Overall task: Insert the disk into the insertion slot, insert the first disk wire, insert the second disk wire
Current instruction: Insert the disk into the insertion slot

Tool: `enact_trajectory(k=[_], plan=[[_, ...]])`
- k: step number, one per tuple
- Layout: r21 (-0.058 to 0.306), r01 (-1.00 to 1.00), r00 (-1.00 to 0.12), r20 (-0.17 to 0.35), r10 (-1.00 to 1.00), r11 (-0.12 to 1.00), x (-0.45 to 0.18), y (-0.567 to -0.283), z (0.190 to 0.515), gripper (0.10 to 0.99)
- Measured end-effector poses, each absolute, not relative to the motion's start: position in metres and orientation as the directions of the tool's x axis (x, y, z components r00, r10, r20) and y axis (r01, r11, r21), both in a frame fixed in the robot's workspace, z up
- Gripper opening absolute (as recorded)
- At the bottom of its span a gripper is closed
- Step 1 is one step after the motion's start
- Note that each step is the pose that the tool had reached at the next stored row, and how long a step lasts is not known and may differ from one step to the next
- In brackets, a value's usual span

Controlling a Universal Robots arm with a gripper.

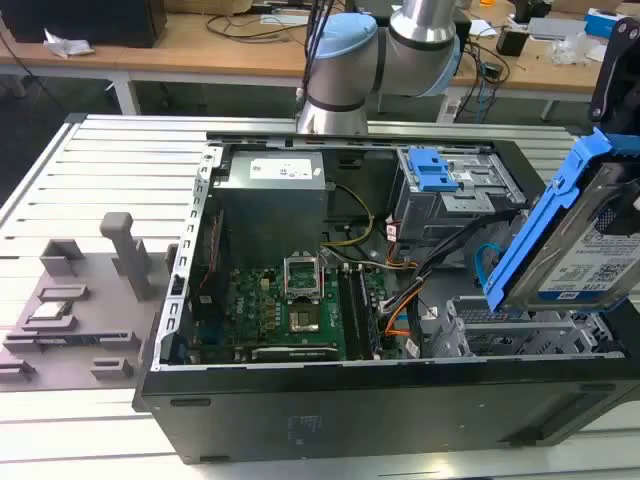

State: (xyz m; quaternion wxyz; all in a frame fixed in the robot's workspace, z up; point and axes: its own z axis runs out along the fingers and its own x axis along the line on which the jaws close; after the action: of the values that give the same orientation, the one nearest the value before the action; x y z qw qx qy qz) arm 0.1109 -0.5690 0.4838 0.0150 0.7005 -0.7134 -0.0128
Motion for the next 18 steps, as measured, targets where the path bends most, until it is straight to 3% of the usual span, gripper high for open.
enact_trajectory(k=[18], plan=[[0.039, -0.999, -0.017, 0.003, -1.0, 0.017, 0.11, -0.549, 0.429, 0.361]])
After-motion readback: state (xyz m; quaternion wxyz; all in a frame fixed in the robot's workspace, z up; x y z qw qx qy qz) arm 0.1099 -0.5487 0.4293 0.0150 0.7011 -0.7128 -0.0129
